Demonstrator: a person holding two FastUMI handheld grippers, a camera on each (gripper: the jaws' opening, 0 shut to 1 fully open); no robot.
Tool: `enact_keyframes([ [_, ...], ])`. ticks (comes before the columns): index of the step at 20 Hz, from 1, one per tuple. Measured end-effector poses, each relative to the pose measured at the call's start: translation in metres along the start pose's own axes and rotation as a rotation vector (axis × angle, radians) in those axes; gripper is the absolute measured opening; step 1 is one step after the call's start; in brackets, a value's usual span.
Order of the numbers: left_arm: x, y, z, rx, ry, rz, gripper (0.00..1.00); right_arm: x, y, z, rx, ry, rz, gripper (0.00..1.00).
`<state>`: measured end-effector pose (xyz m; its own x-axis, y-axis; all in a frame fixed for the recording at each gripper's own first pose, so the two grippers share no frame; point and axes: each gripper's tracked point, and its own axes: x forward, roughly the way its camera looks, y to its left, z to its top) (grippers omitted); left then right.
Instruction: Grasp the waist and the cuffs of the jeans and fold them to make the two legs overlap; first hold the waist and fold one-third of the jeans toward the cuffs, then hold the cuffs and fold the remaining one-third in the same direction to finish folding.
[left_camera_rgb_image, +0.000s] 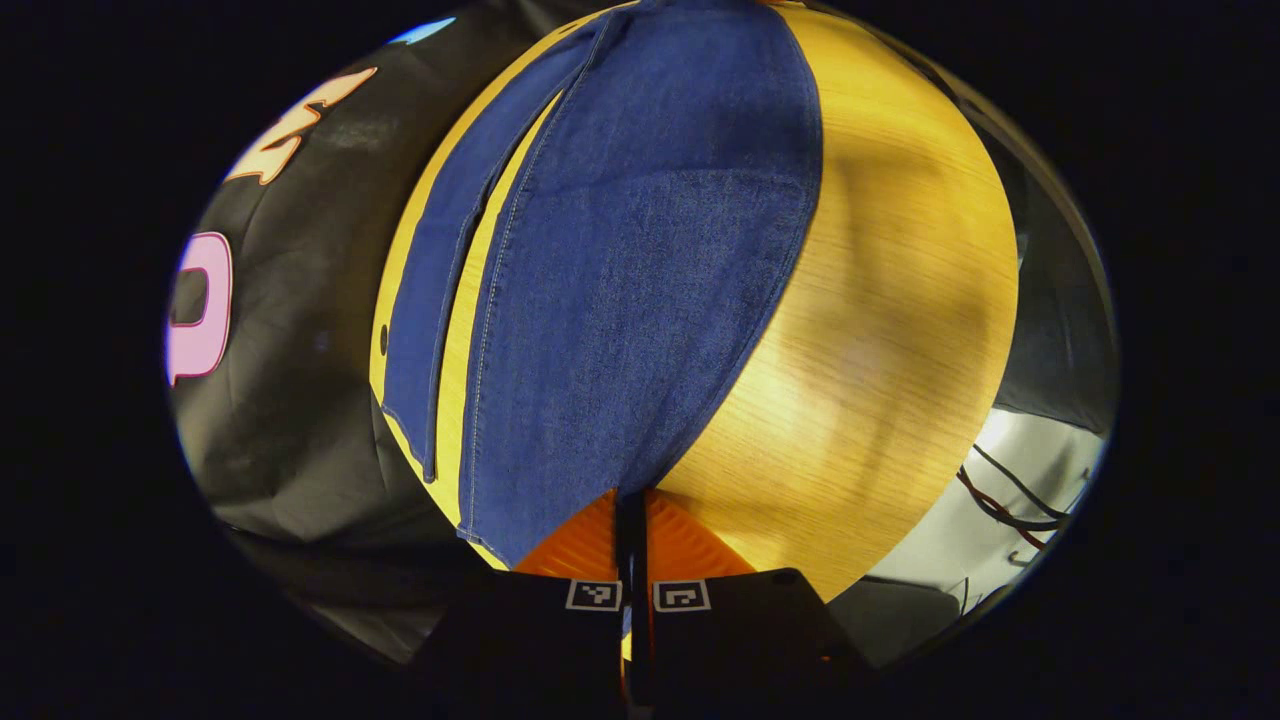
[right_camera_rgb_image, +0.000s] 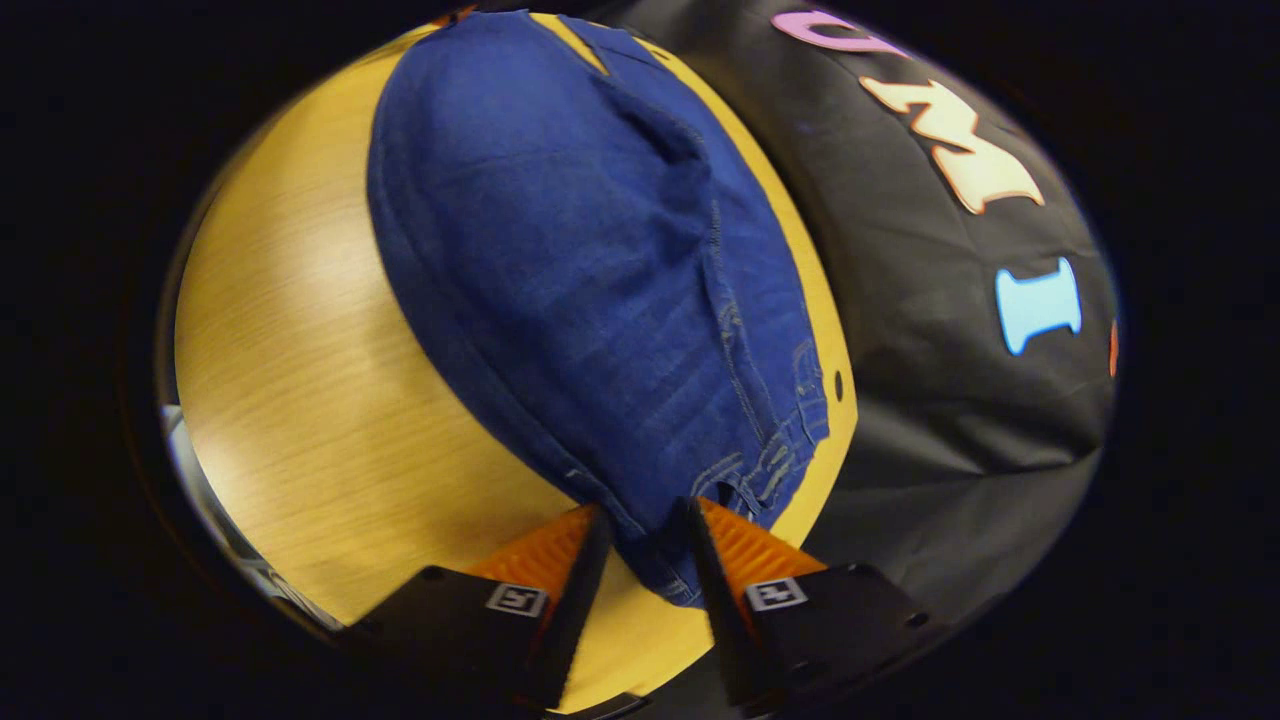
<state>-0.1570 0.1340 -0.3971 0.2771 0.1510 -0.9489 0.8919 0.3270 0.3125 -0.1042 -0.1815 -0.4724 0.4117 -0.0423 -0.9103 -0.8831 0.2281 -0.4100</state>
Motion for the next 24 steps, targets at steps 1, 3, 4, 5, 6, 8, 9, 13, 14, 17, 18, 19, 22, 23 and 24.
enact_keyframes([
  [1,0.0,0.0,0.001,-0.005,0.006,0.002,0.0,-0.002,0.004,-0.002,-0.011,0.005,0.013,0.26],
  [3,0.0,0.0,0.0,-0.014,0.016,0.007,0.0,0.0,-0.003,-0.008,0.039,0.034,0.001,0.03],
  [4,-0.001,0.0,0.0,-0.029,0.022,0.004,0.0,-0.006,-0.006,-0.003,0.1,0.026,-0.001,0.12],
  [5,-0.001,-0.002,-0.001,-0.049,0.036,-0.006,0.0,-0.001,-0.008,-0.004,0.146,0.013,-0.02,0.04],
  [6,-0.003,-0.001,0.0,-0.073,0.048,-0.016,0.0,-0.002,-0.012,-0.003,0.178,-0.003,-0.033,0.04],
  [8,-0.008,0.001,0.002,-0.132,0.082,-0.019,0.0,-0.011,-0.021,-0.001,0.248,-0.027,-0.063,0.03],
  [9,-0.012,0.003,0.004,-0.164,0.094,-0.021,0.0,-0.013,-0.026,0.0,0.296,-0.037,-0.076,0.02],
  [13,-0.024,0.028,0.014,-0.294,0.082,-0.058,0.0,-0.031,-0.074,0.015,0.474,-0.059,-0.17,0.02],
  [14,-0.024,0.035,0.016,-0.319,0.073,-0.091,0.0,-0.031,-0.088,0.022,0.517,-0.066,-0.189,0.03],
  [17,-0.029,0.079,0.03,-0.358,0.007,-0.107,0.0,-0.024,-0.127,0.037,0.614,-0.074,-0.266,0.03],
  [18,-0.032,0.096,0.038,-0.386,-0.015,-0.1,0.0,-0.026,-0.139,0.043,0.641,-0.068,-0.293,0.02],
  [19,-0.034,0.115,0.042,-0.412,-0.043,-0.093,0.0,-0.026,-0.154,0.051,0.668,-0.085,-0.321,0.02],
  [22,-0.017,0.165,0.056,-0.504,-0.108,-0.069,0.0,-0.023,-0.195,0.071,0.752,-0.12,-0.393,0.02],
  [23,-0.007,0.182,0.06,-0.518,-0.125,-0.059,0.0,-0.018,-0.205,0.077,0.778,-0.132,-0.413,0.02],
  [24,0.0,0.195,0.064,-0.519,-0.132,-0.052,0.0,-0.012,-0.214,0.083,0.793,-0.133,-0.424,0.02],
])
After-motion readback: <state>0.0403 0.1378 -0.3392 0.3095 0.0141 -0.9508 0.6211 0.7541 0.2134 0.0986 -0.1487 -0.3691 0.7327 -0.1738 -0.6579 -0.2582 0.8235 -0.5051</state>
